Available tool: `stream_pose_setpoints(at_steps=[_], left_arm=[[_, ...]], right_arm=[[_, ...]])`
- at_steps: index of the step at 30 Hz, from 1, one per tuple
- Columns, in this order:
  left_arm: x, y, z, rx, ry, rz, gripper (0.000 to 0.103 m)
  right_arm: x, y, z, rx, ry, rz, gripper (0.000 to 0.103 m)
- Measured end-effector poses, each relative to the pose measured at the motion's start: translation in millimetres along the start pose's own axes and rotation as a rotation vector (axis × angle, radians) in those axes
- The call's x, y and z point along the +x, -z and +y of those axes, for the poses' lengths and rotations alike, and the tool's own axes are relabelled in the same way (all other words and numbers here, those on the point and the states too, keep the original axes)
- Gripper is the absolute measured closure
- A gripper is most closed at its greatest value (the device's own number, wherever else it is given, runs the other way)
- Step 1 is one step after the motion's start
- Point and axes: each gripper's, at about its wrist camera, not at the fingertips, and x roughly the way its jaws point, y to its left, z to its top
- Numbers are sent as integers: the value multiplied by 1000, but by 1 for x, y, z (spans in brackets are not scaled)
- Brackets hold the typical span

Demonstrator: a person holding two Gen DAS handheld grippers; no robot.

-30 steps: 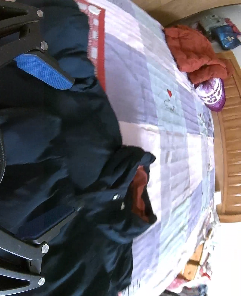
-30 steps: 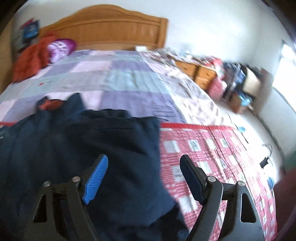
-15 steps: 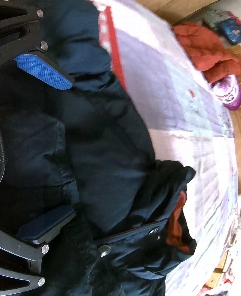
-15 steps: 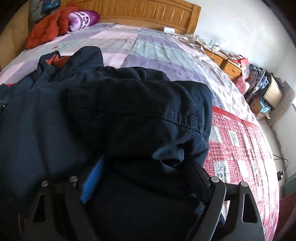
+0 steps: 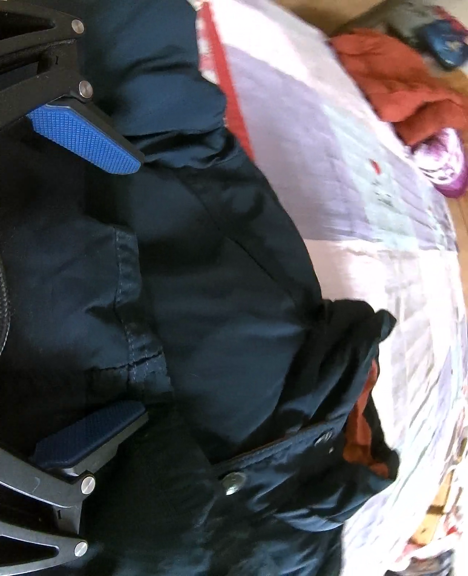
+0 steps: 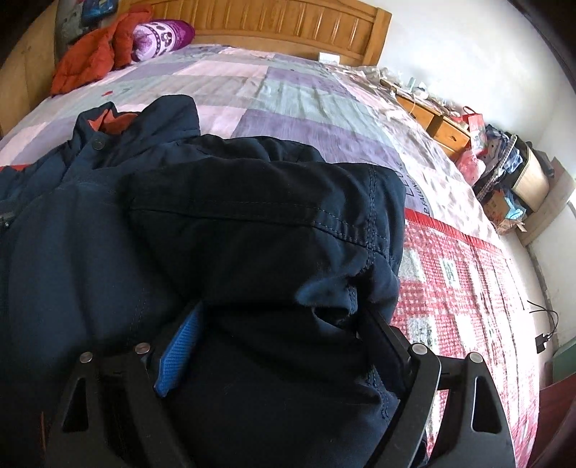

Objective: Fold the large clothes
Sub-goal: 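Lay the sleeve on the jacket and open the right tool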

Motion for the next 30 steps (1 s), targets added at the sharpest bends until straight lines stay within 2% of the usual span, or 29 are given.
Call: stream_pose_setpoints(at_steps=[4, 8, 13, 15, 18, 20, 22, 23, 25, 28, 30], left_arm=[[6, 4, 11, -58, 48, 26, 0], [-13, 7, 10, -9, -46, -38, 0], [-17, 22, 41, -132, -62, -46, 0], [-3, 32, 43, -151, -37, 4, 0], [0, 29, 44, -173, -36, 19, 0], [-3, 27, 42, -144, -54, 6, 0], [-6, 28, 45, -128, -73, -17, 0], [-8, 31, 50, -139, -59, -24, 0], [-9, 35, 52, -139, -61, -26, 0], [-4, 35, 50, -143, -62, -11, 0], [-1, 33, 47, -135, -62, 0, 0]], right_arm=[[2, -2, 2, 2, 8, 7, 14], [1, -3, 1, 3, 5, 6, 14], [-6, -3, 1, 1, -18, -19, 14], [-3, 0, 4, -12, -40, -14, 14], [-5, -3, 4, -3, -42, -12, 14], [-17, -4, -3, 7, -38, -60, 14], [-19, -1, -15, 22, 14, -95, 14], [-4, 4, -23, 29, 2, -26, 14], [12, 9, -42, 112, -110, 38, 13], [10, 7, -56, 154, -119, 29, 12], [-4, 5, -57, 144, -94, -20, 12]])
